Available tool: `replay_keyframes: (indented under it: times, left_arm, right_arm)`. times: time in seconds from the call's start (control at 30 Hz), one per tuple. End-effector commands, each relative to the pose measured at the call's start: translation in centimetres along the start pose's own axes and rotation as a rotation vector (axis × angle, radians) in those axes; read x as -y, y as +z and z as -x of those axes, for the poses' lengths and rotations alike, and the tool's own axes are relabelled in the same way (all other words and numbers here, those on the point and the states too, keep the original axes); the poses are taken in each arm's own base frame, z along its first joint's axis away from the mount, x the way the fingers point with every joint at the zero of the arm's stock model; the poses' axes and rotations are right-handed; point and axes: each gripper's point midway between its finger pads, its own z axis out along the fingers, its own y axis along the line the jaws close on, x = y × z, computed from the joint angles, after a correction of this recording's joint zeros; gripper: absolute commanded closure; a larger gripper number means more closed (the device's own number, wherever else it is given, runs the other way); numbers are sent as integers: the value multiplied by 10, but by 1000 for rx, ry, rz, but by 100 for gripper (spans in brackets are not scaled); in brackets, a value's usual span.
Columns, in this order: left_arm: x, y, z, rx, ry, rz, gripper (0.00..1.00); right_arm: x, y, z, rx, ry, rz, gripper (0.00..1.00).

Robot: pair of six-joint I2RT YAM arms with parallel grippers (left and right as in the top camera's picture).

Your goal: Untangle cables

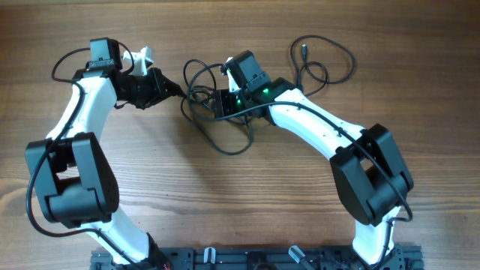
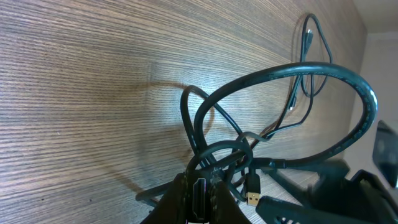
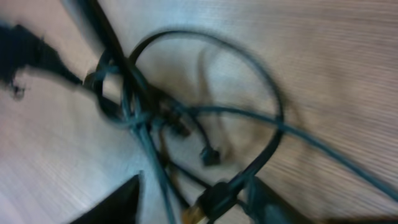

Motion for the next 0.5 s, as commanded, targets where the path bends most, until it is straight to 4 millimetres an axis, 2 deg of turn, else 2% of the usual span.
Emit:
replay_keyframes:
  times: [0.0,0.13,0.3,0.47]
  left_arm:
    - [1,-5,6,18,3,-2,90]
    - [1,-5,6,18,2,-2,90]
    - [1,-5,6,18,3,-2,89]
    - [1,-5,6,17,3,-2,89]
  right_arm:
    - [-31,-2,-12,-65,-195,184,55]
    - [-33,-3,-11,-51,-311,203,64]
    - [-30,-1,1,2,-340,166,64]
    - [-36,-1,7,31,-353,178,60]
